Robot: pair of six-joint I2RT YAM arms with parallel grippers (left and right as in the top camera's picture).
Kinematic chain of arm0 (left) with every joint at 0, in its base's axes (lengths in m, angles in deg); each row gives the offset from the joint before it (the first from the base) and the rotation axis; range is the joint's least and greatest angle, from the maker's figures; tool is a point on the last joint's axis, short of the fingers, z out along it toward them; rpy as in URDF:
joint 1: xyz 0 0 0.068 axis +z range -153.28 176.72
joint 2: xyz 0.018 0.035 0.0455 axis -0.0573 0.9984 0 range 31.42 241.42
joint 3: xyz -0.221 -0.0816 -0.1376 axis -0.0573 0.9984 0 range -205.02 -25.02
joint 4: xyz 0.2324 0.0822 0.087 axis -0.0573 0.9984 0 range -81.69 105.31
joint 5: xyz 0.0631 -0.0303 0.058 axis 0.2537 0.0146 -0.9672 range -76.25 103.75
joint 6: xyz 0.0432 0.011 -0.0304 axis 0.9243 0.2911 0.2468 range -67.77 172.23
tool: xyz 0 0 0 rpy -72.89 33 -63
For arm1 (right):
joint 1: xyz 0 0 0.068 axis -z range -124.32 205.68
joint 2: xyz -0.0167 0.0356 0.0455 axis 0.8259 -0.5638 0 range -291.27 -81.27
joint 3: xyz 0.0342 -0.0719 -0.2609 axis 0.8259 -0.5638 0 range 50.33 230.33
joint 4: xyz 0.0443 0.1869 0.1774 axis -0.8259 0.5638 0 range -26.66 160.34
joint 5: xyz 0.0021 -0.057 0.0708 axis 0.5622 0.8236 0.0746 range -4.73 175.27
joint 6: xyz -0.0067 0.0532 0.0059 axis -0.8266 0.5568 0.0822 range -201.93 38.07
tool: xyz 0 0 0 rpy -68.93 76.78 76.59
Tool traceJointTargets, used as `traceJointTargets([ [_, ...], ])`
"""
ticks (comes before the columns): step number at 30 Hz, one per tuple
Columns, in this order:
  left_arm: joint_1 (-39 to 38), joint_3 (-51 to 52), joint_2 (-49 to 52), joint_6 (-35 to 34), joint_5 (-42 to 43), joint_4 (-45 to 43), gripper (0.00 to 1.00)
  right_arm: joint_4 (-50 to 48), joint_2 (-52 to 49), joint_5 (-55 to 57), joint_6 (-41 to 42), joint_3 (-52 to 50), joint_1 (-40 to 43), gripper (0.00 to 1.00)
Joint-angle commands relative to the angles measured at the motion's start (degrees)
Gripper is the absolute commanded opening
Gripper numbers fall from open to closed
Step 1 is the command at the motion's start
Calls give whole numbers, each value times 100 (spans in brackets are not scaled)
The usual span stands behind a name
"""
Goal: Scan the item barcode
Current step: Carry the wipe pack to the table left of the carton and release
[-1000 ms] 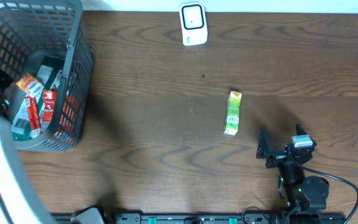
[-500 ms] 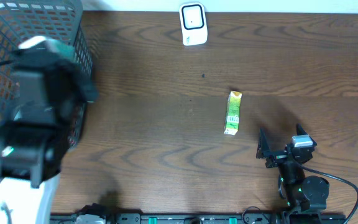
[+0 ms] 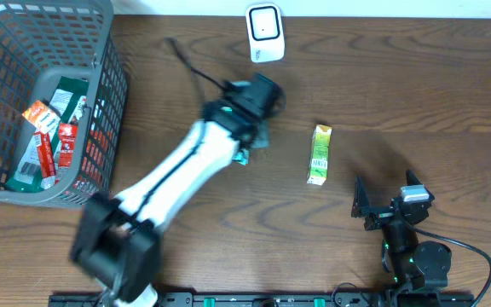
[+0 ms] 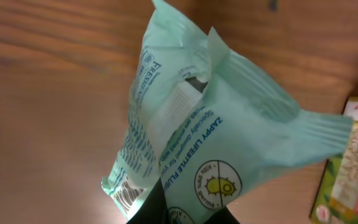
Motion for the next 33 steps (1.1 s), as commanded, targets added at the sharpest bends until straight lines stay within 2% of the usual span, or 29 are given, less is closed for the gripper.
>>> traceJointTargets([
  [1, -240, 20, 662, -118, 98, -428, 8, 17, 28, 11, 79, -7, 61, 99],
  [3, -293, 20, 879, -118, 101, -595, 8, 17, 28, 11, 79, -7, 61, 99],
  [4, -315, 20, 953, -118, 103, -660, 11, 17, 26, 11, 79, -7, 61, 99],
  [6, -317, 20, 994, -114, 170, -715, 40, 17, 28, 11, 79, -7, 61, 99],
  [7, -317, 20, 990, -87, 229, -748, 50, 15, 28, 11, 79, -7, 61, 99],
  [9, -310, -17, 925, -4, 339, -791, 63, 17, 28, 9, 79, -7, 61, 99],
  [16, -278, -188, 240, 337, 564, -789, 66, 17, 28, 11, 79, -7, 61, 99],
  [17, -262, -188, 142, 463, 546, -789, 65, 17, 28, 11, 79, -7, 61, 99],
  [20, -219, -188, 35, 758, 546, -789, 47, 17, 28, 9, 79, -7, 61, 99],
  [22, -210, -168, 59, 855, 546, -767, 13, 17, 28, 11, 79, -7, 61, 99],
  [23, -210, -142, 85, 852, 549, -772, 7, 17, 28, 11, 79, -7, 61, 99],
  [33, -216, 42, 852, 852, 584, -883, 7, 17, 28, 9, 76, -7, 61, 99],
])
